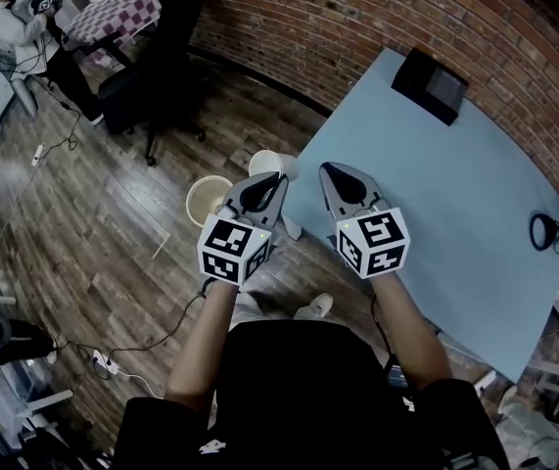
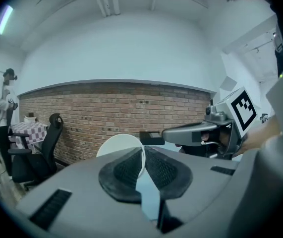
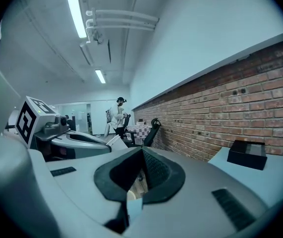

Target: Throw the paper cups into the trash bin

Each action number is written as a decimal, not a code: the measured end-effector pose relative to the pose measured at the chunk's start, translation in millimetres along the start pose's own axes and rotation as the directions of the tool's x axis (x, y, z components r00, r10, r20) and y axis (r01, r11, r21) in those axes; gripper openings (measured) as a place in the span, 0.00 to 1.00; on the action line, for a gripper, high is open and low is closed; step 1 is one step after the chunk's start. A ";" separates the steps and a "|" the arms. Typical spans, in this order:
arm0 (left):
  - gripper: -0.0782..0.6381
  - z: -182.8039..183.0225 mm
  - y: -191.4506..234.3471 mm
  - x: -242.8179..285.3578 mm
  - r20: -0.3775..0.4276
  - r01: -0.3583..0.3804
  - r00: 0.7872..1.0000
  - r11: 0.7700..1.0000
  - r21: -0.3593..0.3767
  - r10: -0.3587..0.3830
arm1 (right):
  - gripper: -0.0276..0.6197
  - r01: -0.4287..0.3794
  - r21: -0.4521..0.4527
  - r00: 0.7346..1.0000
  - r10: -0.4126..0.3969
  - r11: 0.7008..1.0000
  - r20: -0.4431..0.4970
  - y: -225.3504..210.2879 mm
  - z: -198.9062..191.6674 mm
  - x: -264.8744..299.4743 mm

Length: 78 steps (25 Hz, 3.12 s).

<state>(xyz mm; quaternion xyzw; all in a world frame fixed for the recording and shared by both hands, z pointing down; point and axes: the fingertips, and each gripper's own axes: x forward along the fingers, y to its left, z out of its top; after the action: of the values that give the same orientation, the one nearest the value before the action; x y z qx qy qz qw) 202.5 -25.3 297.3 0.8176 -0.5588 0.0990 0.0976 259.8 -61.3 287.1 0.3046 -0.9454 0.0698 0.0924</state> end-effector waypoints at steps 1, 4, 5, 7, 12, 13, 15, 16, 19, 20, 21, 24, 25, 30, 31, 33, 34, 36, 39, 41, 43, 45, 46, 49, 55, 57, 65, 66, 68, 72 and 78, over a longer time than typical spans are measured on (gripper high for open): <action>0.15 -1.9 8.7 -6.2 -0.001 -0.007 1.000 1.000 -0.001 0.007 | 0.05 -0.006 -0.005 1.000 0.006 1.000 0.001 8.2 2.3 6.4; 0.15 -7.7 36.2 -22.3 -0.006 -0.029 1.000 1.000 -0.003 0.029 | 0.05 -0.021 -0.015 1.000 0.021 1.000 0.004 30.7 9.0 27.8; 0.15 -9.1 44.2 -27.3 -0.006 -0.032 0.999 0.999 -0.005 0.032 | 0.05 -0.025 -0.017 1.000 0.025 1.000 0.004 38.0 10.7 34.0; 0.15 -10.0 58.6 -37.2 0.000 -0.035 0.999 0.999 -0.009 0.035 | 0.05 -0.032 -0.021 0.999 0.032 0.999 0.004 52.6 13.8 44.8; 0.15 -9.5 94.8 -56.8 0.019 -0.050 0.999 0.999 -0.020 0.050 | 0.05 -0.047 -0.038 0.999 0.047 0.998 0.005 84.8 23.1 73.1; 0.15 -11.6 101.9 -60.2 0.016 -0.052 0.999 0.998 -0.024 0.052 | 0.05 -0.051 -0.040 0.999 0.051 0.998 0.005 91.2 24.7 78.7; 0.15 -14.8 115.9 -67.7 0.012 -0.057 0.998 0.998 -0.029 0.057 | 0.05 -0.060 -0.040 0.998 0.061 0.997 0.006 104.0 27.7 90.1; 0.15 -15.3 122.9 -71.2 0.012 -0.061 0.998 0.998 -0.031 0.061 | 0.05 -0.064 -0.041 0.998 0.065 0.997 0.008 109.7 29.4 96.0; 0.15 -17.2 143.7 -82.9 0.016 -0.069 0.997 0.997 -0.038 0.069 | 0.05 -0.072 -0.037 0.997 0.073 0.997 0.012 126.0 33.1 113.6; 0.15 -18.1 150.6 -87.3 0.019 -0.071 0.997 0.997 -0.041 0.072 | 0.05 -0.076 -0.035 0.997 0.076 0.997 0.014 132.0 33.8 119.6; 0.15 -18.4 157.7 -91.4 0.023 -0.074 0.997 0.996 -0.044 0.075 | 0.05 -0.079 -0.034 0.997 0.080 0.996 0.015 137.8 34.5 125.8; 0.15 -17.9 178.3 -102.8 0.038 -0.087 0.995 0.995 -0.047 0.089 | 0.05 -0.096 -0.039 0.995 0.097 0.995 0.015 154.5 36.2 144.4; 0.15 -18.2 185.1 -106.8 0.042 -0.090 0.995 0.995 -0.047 0.092 | 0.05 -0.102 -0.040 0.995 0.103 0.994 0.014 160.1 36.4 150.6; 0.15 -26.2 221.9 -127.2 0.039 -0.108 0.993 0.993 -0.038 0.110 | 0.05 -0.120 -0.044 0.993 0.120 0.992 -0.003 187.1 33.9 183.7; 0.15 -27.8 229.0 -131.9 0.041 -0.112 0.993 0.993 -0.040 0.114 | 0.05 -0.124 -0.045 0.992 0.123 0.991 -0.008 192.7 33.2 189.7; 0.15 -31.2 242.3 -139.1 0.043 -0.117 0.992 0.992 -0.050 0.119 | 0.05 -0.127 -0.050 0.992 0.127 0.991 -0.015 201.7 33.2 201.8; 0.15 -33.6 248.6 -141.8 0.040 -0.119 0.992 0.991 -0.055 0.121 | 0.05 -0.129 -0.052 0.992 0.128 0.990 -0.018 205.7 33.7 208.0; 0.15 -37.9 260.6 -146.9 0.034 -0.124 0.991 0.990 -0.063 0.127 | 0.05 -0.136 -0.054 0.991 0.135 0.989 -0.026 214.3 34.3 219.5; 0.15 -42.7 278.4 -157.5 0.026 -0.131 0.991 0.988 -0.081 0.133 | 0.05 -0.148 -0.060 0.988 0.145 0.987 -0.042 229.2 35.8 233.9; 0.15 -45.5 288.0 -168.3 0.027 -0.134 0.990 0.987 -0.090 0.137 | 0.05 -0.150 -0.065 0.988 0.147 0.987 -0.048 239.7 37.4 241.1; 0.15 -50.5 296.5 -181.1 0.028 -0.141 0.989 0.985 -0.099 0.145 | 0.05 -0.147 -0.064 0.988 0.143 0.987 -0.052 249.8 37.5 246.3; 0.15 -55.9 304.7 -192.0 0.029 -0.147 0.988 0.983 -0.112 0.151 | 0.05 -0.140 -0.058 0.989 0.137 0.988 -0.057 257.2 35.4 250.6; 0.15 -57.9 308.7 -196.1 0.029 -0.149 0.988 0.982 -0.118 0.153 | 0.05 -0.136 -0.054 0.989 0.132 0.989 -0.061 259.5 34.0 252.9; 0.15 -65.4 316.7 -205.3 0.025 -0.160 0.986 0.978 -0.138 0.165 | 0.05 -0.127 -0.045 0.989 0.123 0.991 -0.076 263.7 30.3 258.5; 0.15 -82.1 327.1 -206.5 0.005 -0.185 0.982 0.965 -0.186 0.189 | 0.05 -0.151 -0.040 0.983 0.145 0.988 -0.116 266.3 19.9 272.4; 0.15 -86.6 332.8 -204.3 -0.010 -0.185 0.983 0.968 -0.173 0.186 | 0.05 -0.175 -0.039 0.978 0.169 0.984 -0.121 269.6 18.0 281.7; 0.15 -95.8 375.4 -201.6 -0.060 -0.235 0.972 0.962 -0.139 0.228 | 0.05 -0.197 -0.011 0.975 0.194 0.980 -0.110 270.2 18.4 328.3; 0.15 -95.1 380.0 -199.1 -0.061 -0.236 0.972 0.962 -0.141 0.229 | 0.05 -0.201 -0.008 0.974 0.199 0.980 -0.108 269.1 19.6 333.8; 0.15 -93.1 390.2 -192.8 -0.060 -0.235 0.972 0.961 -0.144 0.229 | 0.05 -0.218 0.004 0.971 0.217 0.976 -0.096 267.0 23.7 345.9; 0.15 -89.1 407.7 -173.4 -0.061 -0.226 0.974 0.963 -0.148 0.219 | 0.05 -0.225 0.021 0.971 0.226 0.974 -0.085 254.2 30.2 367.8; 0.15 -79.0 429.1 -137.6 -0.066 -0.206 0.978 0.968 -0.142 0.199 | 0.05 -0.214 0.038 0.973 0.216 0.976 -0.082 225.5 35.6 399.9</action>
<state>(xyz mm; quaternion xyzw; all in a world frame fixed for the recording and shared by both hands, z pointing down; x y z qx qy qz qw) -251.0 -33.8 357.1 0.7439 -0.6425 0.0875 0.1617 -196.5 -111.7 322.3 0.1985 -0.9669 0.1060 0.1206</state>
